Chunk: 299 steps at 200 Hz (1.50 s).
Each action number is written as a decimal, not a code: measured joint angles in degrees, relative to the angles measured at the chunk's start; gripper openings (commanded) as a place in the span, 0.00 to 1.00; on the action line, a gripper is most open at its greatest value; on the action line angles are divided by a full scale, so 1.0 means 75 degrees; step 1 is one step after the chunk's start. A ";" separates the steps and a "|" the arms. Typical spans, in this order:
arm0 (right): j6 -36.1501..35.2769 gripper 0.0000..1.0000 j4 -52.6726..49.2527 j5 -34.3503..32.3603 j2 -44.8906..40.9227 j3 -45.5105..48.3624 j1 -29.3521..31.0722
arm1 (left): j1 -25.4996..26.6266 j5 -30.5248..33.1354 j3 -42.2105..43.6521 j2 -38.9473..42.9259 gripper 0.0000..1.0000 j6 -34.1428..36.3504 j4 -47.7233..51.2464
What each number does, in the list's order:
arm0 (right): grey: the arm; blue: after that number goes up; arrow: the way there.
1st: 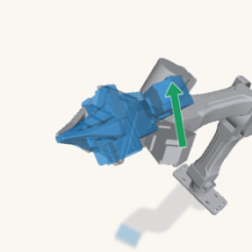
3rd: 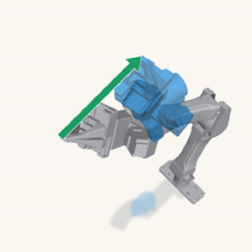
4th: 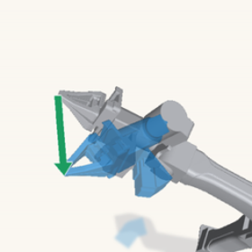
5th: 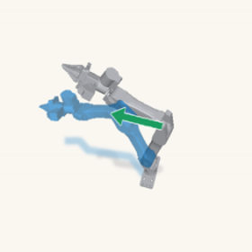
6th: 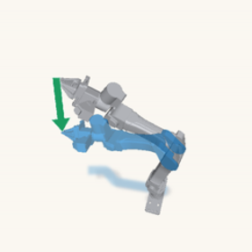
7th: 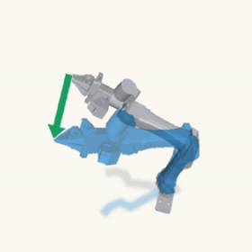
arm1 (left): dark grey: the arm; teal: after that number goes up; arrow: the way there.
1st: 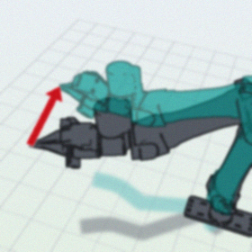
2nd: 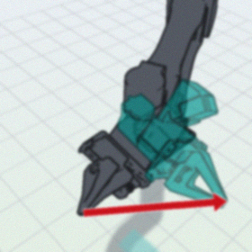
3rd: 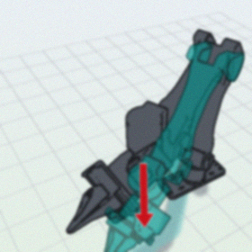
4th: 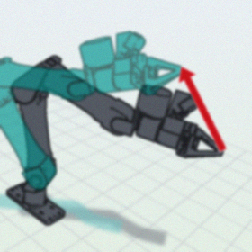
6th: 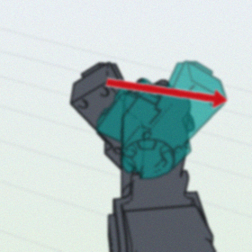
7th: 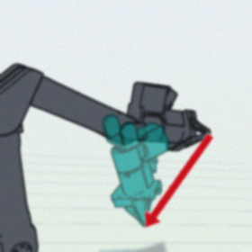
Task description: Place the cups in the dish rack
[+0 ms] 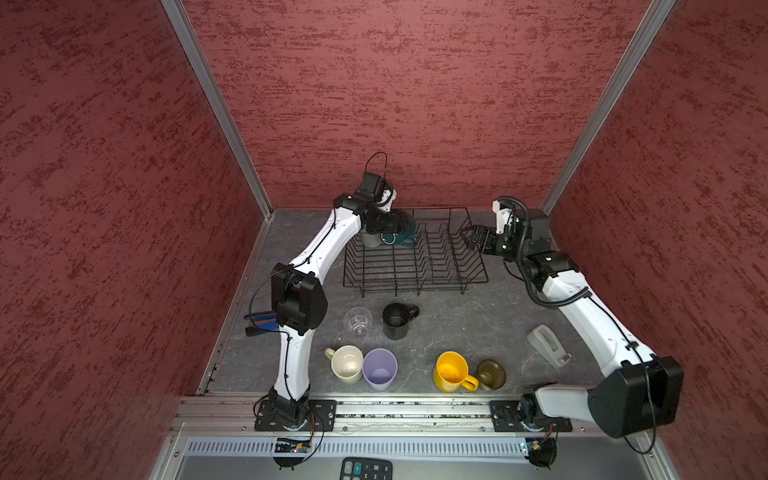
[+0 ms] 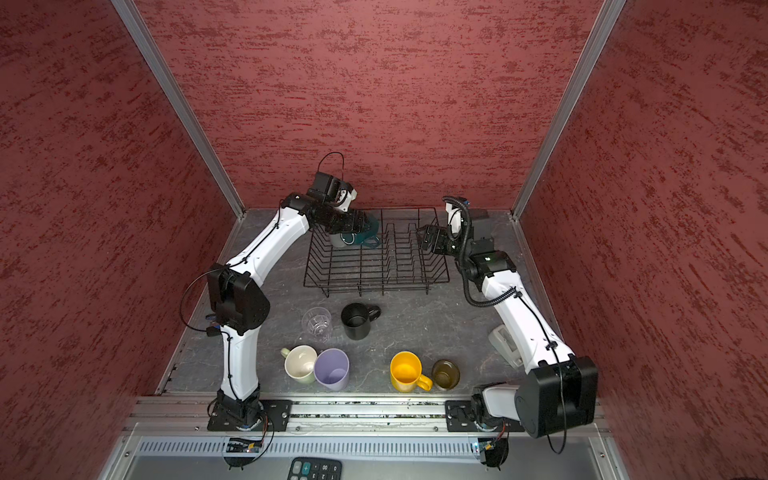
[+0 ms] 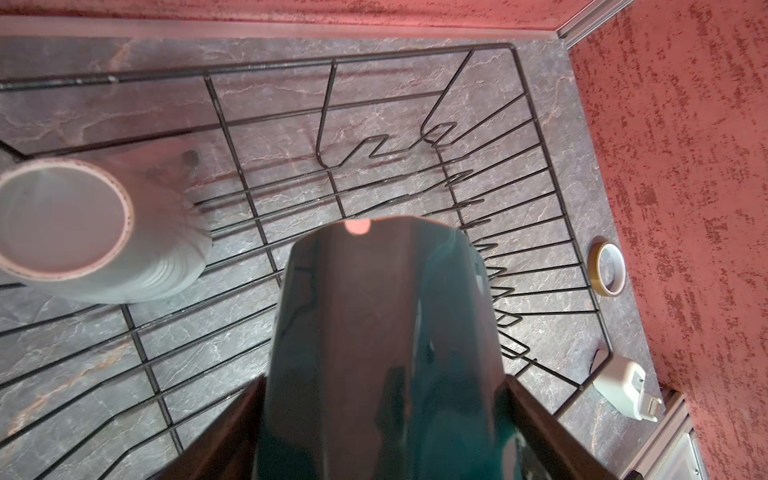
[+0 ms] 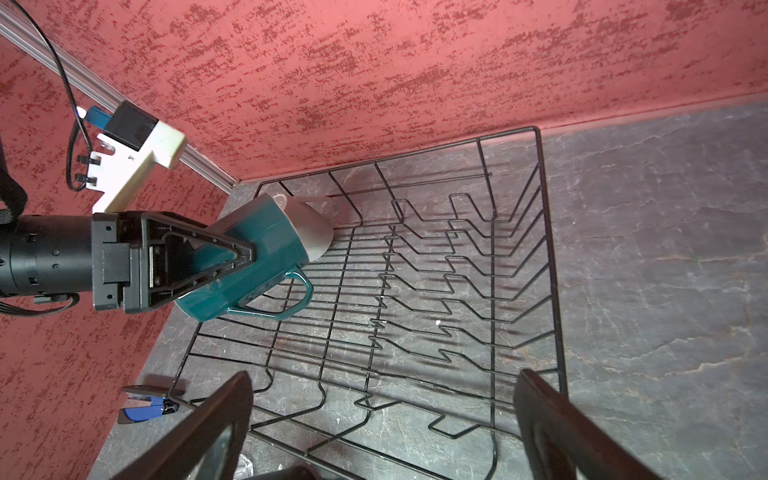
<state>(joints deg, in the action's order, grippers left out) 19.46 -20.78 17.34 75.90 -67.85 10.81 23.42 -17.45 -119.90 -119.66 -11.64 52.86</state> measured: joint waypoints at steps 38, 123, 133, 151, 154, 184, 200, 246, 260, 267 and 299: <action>0.0119 0.99 0.0064 0.0219 0.0029 0.0189 -0.0006 | 0.0009 -0.0093 0.1145 0.0026 0.00 -0.0026 -0.0216; 0.0312 0.99 0.0291 0.0734 0.0154 0.0216 -0.0006 | 0.0052 -0.0038 0.2859 0.0443 0.00 -0.0233 -0.1169; 0.0323 0.99 0.0309 0.0755 0.0154 0.0219 -0.0006 | 0.0073 -0.0026 0.3013 0.0510 0.00 -0.0254 -0.1323; 0.0332 0.99 0.0338 0.0784 0.0154 0.0248 -0.0006 | 0.0105 -0.0003 0.3177 0.0562 0.00 -0.0277 -0.1448; 0.0335 0.99 0.0338 0.0790 0.0154 0.0256 -0.0006 | 0.0111 0.0000 0.3188 0.0562 0.00 -0.0280 -0.1460; 0.0350 0.99 0.0338 0.0804 0.0154 0.0274 -0.0006 | 0.0149 0.0058 0.3226 0.0562 0.00 -0.0338 -0.1521; 0.0350 0.99 0.0335 0.0804 0.0154 0.0274 -0.0006 | 0.0175 0.0166 0.3226 0.0562 0.00 -0.0358 -0.1550; 0.0350 0.99 0.0338 0.0804 0.0154 0.0280 -0.0006 | 0.0303 0.0425 0.3226 0.0562 0.00 -0.0437 -0.1609; 0.0350 0.99 0.0338 0.0804 0.0154 0.0300 -0.0006 | 0.0353 0.0527 0.3232 0.0562 0.00 -0.0469 -0.1620; 0.0350 0.99 0.0338 0.0804 0.0154 0.0312 -0.0006 | 0.0373 0.0568 0.3232 0.0562 0.00 -0.0481 -0.1641; 0.0350 0.99 0.0341 0.0807 0.0154 0.0399 -0.0006 | 0.0425 0.0632 0.3246 0.0562 0.00 -0.0629 -0.1888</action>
<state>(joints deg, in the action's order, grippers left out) 22.09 -18.22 23.40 77.06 -64.86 10.76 26.61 -12.71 -95.55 -115.44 -16.36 38.70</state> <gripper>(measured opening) 0.986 0.740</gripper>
